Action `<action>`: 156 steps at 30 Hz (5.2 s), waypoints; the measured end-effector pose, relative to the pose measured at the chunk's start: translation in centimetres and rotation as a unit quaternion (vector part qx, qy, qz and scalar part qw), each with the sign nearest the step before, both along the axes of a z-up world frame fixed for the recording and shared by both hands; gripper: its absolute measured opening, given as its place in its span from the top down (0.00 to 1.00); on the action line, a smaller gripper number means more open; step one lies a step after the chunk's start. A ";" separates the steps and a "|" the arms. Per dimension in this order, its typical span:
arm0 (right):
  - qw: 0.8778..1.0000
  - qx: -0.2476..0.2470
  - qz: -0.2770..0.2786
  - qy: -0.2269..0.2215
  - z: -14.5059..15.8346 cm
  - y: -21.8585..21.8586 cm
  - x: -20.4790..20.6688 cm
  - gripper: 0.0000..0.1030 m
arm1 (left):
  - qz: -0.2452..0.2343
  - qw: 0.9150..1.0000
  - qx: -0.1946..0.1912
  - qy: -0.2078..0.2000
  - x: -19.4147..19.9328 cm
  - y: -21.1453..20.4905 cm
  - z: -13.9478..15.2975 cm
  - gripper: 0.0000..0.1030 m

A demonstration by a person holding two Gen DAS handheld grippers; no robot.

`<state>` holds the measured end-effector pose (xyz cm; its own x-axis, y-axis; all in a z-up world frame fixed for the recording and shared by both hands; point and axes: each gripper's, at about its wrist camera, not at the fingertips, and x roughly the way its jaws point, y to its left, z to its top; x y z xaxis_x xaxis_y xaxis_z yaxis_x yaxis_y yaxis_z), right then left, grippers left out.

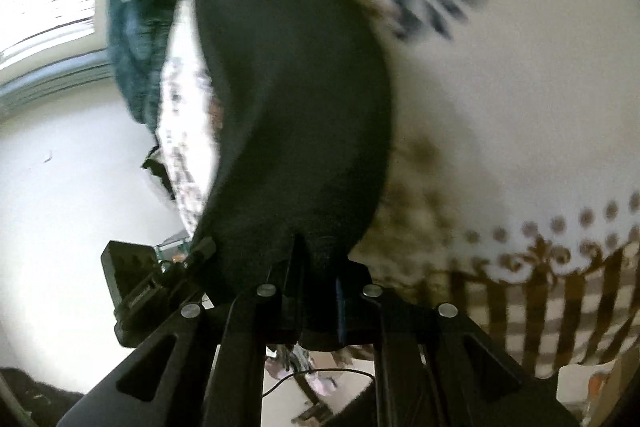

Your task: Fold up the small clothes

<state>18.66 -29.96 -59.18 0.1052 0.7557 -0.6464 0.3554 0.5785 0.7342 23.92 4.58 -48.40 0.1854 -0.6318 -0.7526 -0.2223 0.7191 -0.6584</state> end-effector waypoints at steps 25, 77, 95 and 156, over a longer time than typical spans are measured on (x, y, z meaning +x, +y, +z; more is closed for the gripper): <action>0.980 -0.119 -0.078 -0.138 4.5 0.5 49.3 0.87 | 0.047 0.995 -0.058 -0.071 43.2 0.8 -3.8 0.79; 0.990 -0.055 0.065 -0.112 -5.2 -0.4 50.9 0.83 | 0.254 0.960 -0.106 -0.050 25.5 0.8 -8.8 0.69; 0.994 -0.075 -0.047 0.066 -4.7 -0.4 16.3 0.59 | 0.030 0.998 -0.044 0.043 16.9 3.8 -8.8 0.43; 0.974 -0.189 0.122 0.039 -2.7 -5.1 23.0 0.65 | 0.131 0.970 0.185 0.082 4.4 7.0 -9.8 0.38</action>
<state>41.66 -35.05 -61.89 -0.1079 0.4585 -0.8821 0.2200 0.8763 0.4286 28.28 11.59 -58.18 0.1618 -0.2590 -0.9522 -0.5103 0.8040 -0.3053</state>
